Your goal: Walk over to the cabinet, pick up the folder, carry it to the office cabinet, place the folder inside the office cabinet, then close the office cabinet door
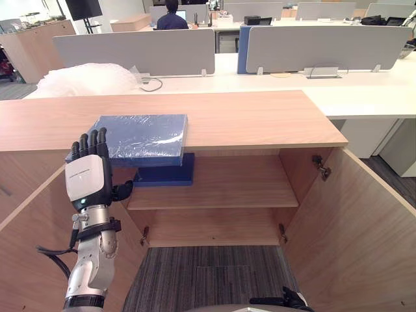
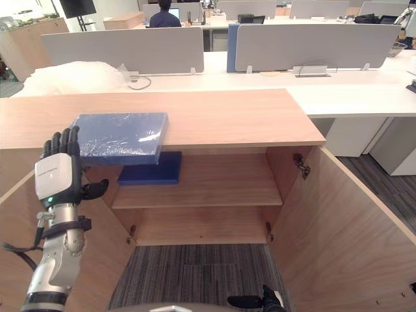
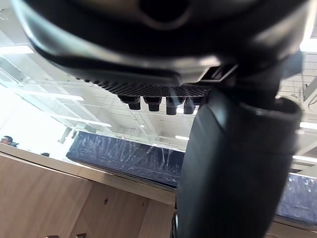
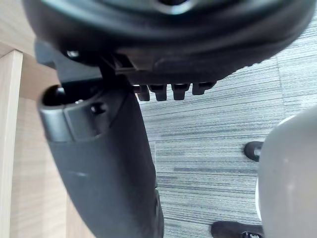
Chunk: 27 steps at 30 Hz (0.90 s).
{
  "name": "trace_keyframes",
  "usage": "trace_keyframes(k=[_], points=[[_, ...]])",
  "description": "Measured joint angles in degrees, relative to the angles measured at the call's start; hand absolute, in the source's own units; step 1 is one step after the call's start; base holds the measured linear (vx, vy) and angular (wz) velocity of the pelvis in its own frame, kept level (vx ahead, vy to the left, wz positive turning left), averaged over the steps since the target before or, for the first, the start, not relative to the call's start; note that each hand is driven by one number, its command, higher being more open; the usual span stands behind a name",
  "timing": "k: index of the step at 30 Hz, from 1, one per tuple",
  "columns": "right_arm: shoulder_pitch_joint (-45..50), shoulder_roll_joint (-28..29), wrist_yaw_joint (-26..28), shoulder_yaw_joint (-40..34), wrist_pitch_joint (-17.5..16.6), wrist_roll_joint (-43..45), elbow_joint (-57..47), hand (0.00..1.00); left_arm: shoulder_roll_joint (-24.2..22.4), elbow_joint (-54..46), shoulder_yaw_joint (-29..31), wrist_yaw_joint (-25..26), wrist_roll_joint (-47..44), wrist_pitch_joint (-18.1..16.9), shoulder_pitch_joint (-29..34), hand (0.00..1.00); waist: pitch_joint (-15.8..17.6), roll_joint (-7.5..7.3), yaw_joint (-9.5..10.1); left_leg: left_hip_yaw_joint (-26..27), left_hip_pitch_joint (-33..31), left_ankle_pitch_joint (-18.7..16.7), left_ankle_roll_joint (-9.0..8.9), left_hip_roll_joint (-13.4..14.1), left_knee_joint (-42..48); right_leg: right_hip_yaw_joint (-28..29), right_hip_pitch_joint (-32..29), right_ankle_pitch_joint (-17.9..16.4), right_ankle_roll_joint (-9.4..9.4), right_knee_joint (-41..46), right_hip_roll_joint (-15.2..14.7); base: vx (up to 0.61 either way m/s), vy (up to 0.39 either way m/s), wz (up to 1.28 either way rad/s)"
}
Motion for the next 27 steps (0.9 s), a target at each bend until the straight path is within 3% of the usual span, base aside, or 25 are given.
trace_keyframes(k=[15,16,27], points=[[-0.4,-0.1,0.0,-0.1,-0.4,0.0,0.0,1.00,5.6,9.1,-7.1,-2.6,1.2,-2.1,-6.8,1.00,0.0,-0.01,-1.62,0.7,0.3,0.0,-0.05,0.0,0.0,1.1,-0.2,0.4,-0.04,-0.1,0.1,-0.01,0.002,-0.03],[-0.4,-0.1,0.0,-0.1,-0.4,0.0,0.0,1.00,6.2,10.1,-7.9,-2.7,1.2,-2.1,-7.8,0.00,0.0,-0.02,-1.67,0.8,0.4,0.0,-0.05,0.0,0.0,1.2,-0.2,0.4,-0.04,-0.1,0.1,-0.03,0.009,-0.04],[-0.4,-0.1,0.2,-0.1,-0.5,0.0,-0.1,1.00,12.3,15.1,-12.9,-2.3,2.3,-3.2,-16.6,0.00,-0.3,-0.02,-2.02,1.6,0.7,0.0,-0.05,0.1,0.0,1.9,-0.3,0.6,-0.02,-0.1,0.0,-0.02,0.004,-0.03]])
